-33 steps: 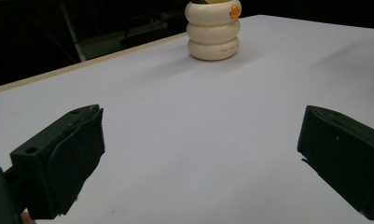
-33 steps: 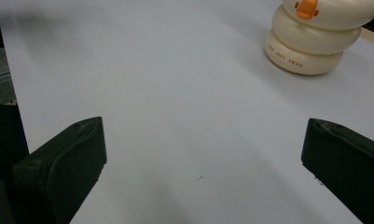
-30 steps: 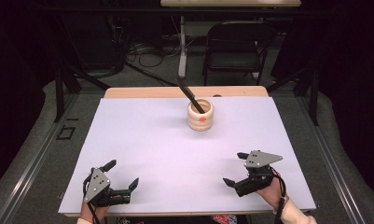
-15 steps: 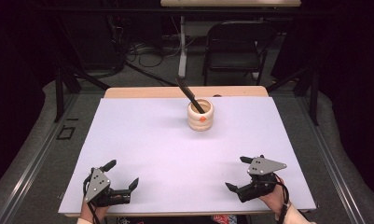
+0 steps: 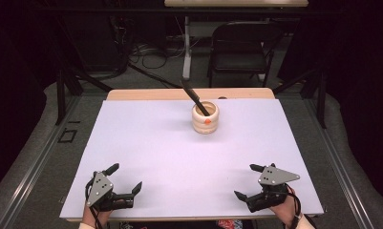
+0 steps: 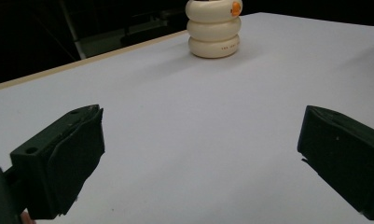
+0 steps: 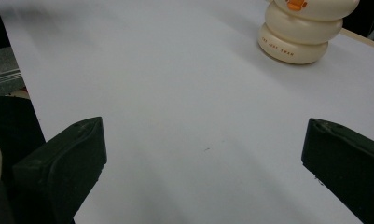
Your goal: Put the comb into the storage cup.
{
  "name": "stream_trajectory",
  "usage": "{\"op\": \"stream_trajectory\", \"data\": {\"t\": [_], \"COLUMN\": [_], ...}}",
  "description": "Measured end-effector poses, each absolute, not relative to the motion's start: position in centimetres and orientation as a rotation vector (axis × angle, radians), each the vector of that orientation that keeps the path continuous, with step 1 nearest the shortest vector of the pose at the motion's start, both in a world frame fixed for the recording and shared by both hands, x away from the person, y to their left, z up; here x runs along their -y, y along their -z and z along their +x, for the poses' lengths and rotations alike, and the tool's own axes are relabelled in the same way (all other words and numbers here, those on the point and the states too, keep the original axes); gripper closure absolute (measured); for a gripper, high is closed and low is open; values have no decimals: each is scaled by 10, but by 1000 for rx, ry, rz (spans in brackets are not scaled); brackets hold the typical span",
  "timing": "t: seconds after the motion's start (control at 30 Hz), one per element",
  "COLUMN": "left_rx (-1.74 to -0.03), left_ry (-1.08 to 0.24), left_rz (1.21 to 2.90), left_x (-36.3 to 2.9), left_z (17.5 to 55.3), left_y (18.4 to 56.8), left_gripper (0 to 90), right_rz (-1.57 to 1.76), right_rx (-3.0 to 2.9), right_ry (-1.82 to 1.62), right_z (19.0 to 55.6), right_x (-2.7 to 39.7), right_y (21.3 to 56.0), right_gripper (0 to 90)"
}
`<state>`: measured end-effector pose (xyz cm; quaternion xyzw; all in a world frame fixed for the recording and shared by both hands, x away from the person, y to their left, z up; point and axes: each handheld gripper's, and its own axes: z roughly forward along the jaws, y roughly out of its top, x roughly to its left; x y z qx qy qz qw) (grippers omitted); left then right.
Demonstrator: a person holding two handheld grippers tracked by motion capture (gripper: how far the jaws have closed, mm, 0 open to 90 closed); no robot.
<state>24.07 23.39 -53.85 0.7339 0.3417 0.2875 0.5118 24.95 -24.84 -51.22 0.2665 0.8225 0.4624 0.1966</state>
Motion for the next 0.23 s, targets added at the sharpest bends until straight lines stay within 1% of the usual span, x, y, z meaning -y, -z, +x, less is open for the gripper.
{"op": "stream_trajectory", "data": {"t": [0.23], "left_rx": [-822], "left_ry": [-696], "left_rz": [1775], "left_x": [-233], "left_z": [241], "left_y": [539], "left_gripper": [5], "right_rz": [744], "right_rx": [-2307], "right_ry": [-1286], "right_z": [249], "right_x": [251], "right_y": [512], "right_gripper": [0]}}
